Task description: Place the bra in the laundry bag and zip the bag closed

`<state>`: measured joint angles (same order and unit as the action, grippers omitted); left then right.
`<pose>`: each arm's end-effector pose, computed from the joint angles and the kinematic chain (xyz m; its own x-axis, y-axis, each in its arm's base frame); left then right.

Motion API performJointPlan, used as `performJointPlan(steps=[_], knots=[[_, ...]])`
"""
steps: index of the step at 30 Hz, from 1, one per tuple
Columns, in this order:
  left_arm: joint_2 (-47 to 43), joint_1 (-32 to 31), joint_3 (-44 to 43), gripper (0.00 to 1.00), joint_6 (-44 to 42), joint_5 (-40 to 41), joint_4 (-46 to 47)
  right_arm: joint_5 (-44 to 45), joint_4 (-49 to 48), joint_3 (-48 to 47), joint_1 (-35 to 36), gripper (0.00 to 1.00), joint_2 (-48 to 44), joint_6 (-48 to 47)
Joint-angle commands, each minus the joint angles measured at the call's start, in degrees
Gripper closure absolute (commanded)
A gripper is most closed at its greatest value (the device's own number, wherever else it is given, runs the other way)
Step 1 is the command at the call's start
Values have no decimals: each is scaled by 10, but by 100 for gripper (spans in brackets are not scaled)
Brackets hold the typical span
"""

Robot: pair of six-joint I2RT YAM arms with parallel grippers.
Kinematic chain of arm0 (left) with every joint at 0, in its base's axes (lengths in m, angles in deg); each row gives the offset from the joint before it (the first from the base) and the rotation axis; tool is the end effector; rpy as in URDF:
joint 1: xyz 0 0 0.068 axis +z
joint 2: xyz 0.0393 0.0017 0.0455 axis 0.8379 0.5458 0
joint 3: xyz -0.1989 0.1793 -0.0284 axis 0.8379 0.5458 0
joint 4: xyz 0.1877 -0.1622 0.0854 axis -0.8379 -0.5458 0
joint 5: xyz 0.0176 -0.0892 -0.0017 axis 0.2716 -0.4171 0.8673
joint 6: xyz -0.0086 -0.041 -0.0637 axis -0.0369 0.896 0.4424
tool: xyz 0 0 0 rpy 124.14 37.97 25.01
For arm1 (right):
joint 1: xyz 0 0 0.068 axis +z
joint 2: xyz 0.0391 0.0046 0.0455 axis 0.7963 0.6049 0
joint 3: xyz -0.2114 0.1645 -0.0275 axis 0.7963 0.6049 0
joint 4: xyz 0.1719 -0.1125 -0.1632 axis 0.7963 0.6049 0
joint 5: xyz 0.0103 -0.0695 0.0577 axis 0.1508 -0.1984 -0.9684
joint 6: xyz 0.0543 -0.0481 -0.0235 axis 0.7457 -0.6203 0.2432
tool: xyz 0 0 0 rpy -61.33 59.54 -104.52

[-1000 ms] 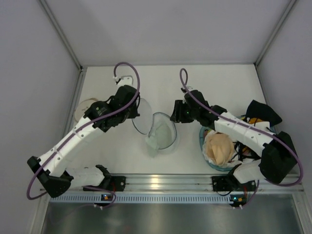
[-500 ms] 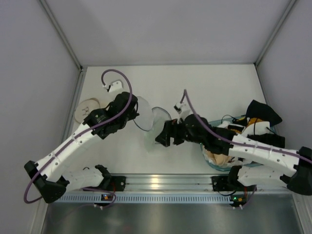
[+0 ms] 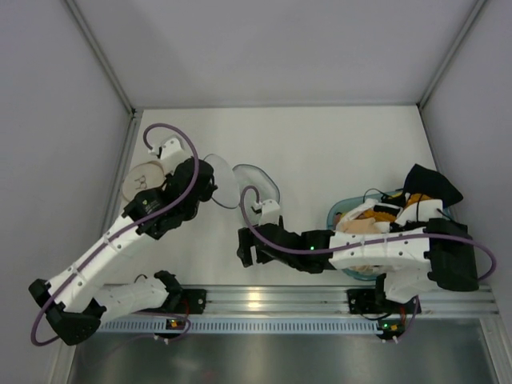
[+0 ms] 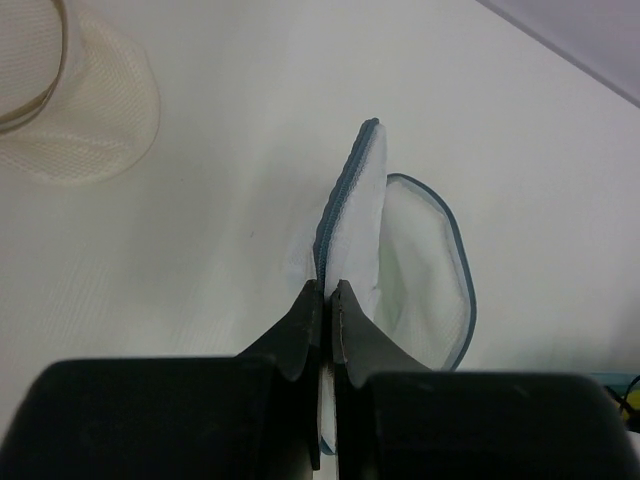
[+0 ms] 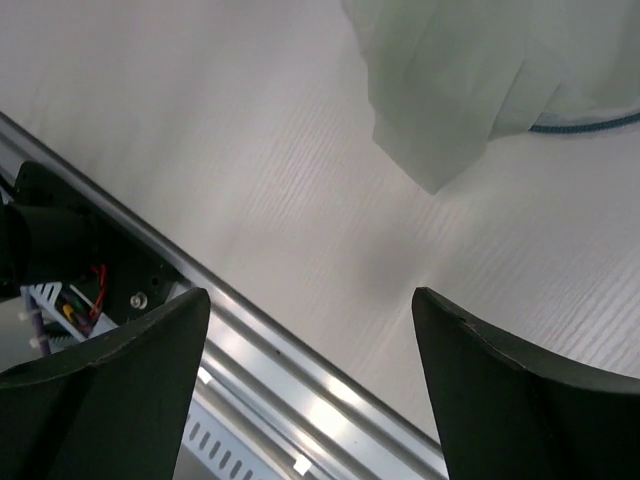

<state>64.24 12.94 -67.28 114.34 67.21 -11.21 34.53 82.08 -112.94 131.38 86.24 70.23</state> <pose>0.1818 -0.1180 0.3561 -0.4016 -0.4626 -0.7904 -0.2521 0.8855 -0.3902 0.0874 0.3119 0.2234 -0.7055 -0.1136 -0.6995 -0.4980 0.7817 0.3753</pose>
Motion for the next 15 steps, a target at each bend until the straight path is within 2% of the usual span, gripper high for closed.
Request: performJointPlan(steps=[1,6,15], knots=[[-18,-2,5,100,31,15,28,92,-75,-3,5,17,21,-2],[-29,-2,13,100,42,17,28,167,-132,0,6,16,54,-33],[-46,-2,25,100,46,32,28,205,-96,-41,-15,19,144,-12]])
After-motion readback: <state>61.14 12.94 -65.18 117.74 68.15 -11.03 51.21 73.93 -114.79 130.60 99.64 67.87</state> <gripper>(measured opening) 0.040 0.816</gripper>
